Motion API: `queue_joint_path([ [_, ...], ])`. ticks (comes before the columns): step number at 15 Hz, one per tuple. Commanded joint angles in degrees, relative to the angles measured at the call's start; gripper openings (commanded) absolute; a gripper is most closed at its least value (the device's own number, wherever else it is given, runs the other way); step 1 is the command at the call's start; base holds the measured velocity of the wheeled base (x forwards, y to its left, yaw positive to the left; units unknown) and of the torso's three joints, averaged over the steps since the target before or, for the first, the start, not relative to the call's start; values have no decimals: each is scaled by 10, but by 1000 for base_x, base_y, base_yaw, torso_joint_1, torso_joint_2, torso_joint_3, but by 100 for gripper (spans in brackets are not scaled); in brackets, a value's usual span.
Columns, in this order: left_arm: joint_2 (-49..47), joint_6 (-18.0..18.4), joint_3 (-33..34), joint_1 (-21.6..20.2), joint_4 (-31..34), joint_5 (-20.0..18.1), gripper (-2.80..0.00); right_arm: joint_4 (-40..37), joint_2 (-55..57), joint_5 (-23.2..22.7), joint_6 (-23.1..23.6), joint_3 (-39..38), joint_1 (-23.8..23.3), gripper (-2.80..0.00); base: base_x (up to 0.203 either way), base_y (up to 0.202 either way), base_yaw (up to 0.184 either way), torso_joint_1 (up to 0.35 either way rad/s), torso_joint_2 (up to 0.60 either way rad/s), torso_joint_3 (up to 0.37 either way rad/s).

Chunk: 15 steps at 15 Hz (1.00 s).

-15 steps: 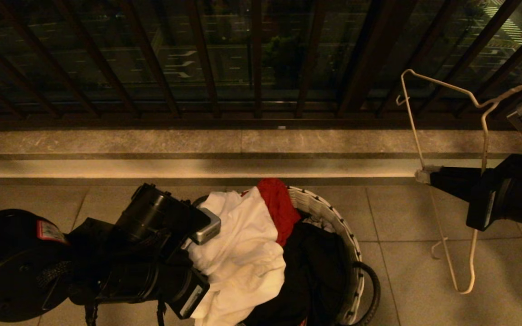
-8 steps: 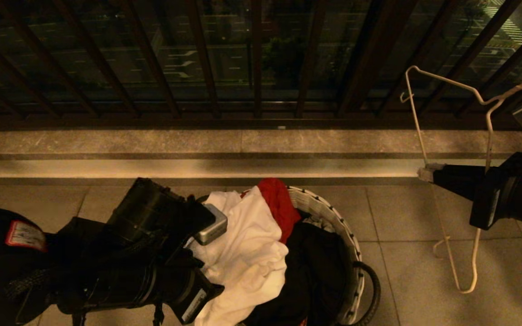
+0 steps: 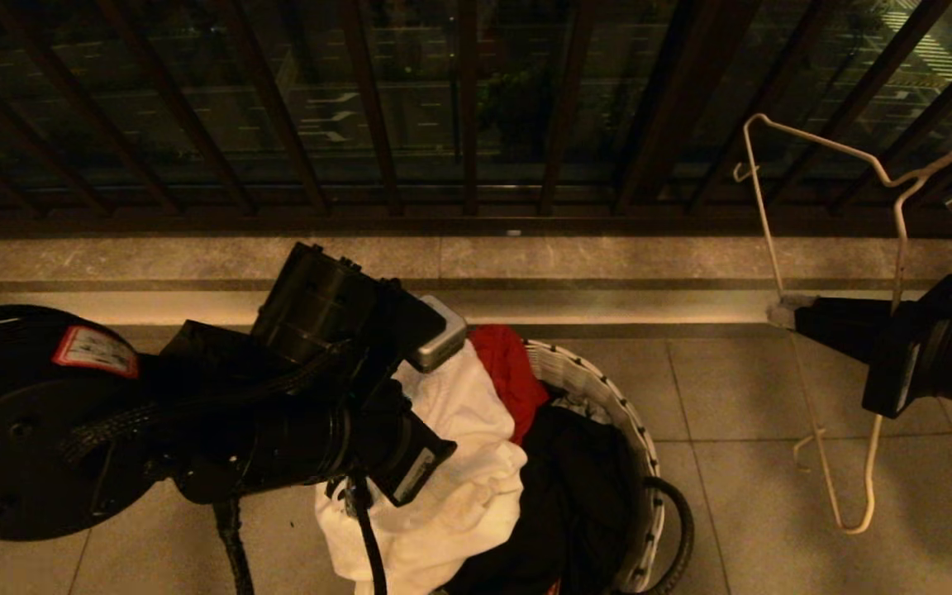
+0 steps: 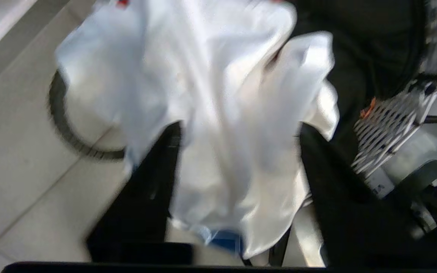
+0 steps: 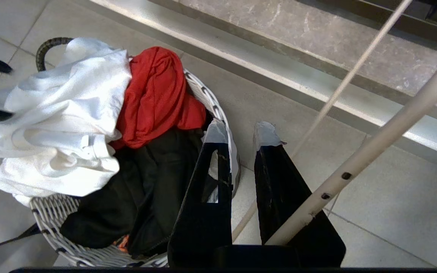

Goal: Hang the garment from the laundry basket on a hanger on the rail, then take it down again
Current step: Pick up clothes from the basket

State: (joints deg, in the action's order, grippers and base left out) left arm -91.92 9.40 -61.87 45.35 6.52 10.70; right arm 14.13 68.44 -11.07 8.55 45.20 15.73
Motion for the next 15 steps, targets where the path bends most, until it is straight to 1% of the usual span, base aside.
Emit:
queue_joint_path([
  [1, -24, 0, -13, 7, 1, 4, -280, 1, 0, -1, 1, 0, 0, -280, 0, 0, 0, 0, 0, 0],
  [3, -46, 1, -32, 14, 1, 37, -280, 1, -1, -1, 1, 1, 0, -280, 0, 0, 0, 0, 0, 0],
  [4, -52, 2, -40, 18, 1, 44, -280, 1, -1, -1, 1, 1, 0, -280, 0, 0, 0, 0, 0, 0],
  [5, -55, 2, -47, 25, 4, 45, -280, 1, -2, -1, 1, 1, 0, -280, 0, 0, 0, 0, 0, 0],
  [7, -56, 1, -67, 32, 42, 45, -280, 1, -2, -1, 1, 1, 0, -280, 0, 0, 0, 0, 0, 0],
  [8, -56, 1, -69, 33, 49, 46, -280, 1, -2, -1, 1, 1, 0, -280, 0, 0, 0, 0, 0, 0],
  [9, -55, 0, -68, 32, 49, 46, 0, 1, -2, -1, 1, 1, 0, -280, 0, 0, 0, 0, 0, 0],
  [12, -56, 1, -67, 32, 52, 54, 0, 1, -2, -1, 1, 1, 0, -280, 0, 0, 0, 0, 0, 0],
  [13, -61, 1, -67, 32, 53, 69, 0, 1, -4, -1, 1, 1, 0, -280, 0, 0, 0, 0, 0, 0],
  [15, -81, 2, -65, 32, 57, 115, 0, 1, -4, -1, 1, 1, 0, -280, 0, 0, 0, 0, 0, 0],
])
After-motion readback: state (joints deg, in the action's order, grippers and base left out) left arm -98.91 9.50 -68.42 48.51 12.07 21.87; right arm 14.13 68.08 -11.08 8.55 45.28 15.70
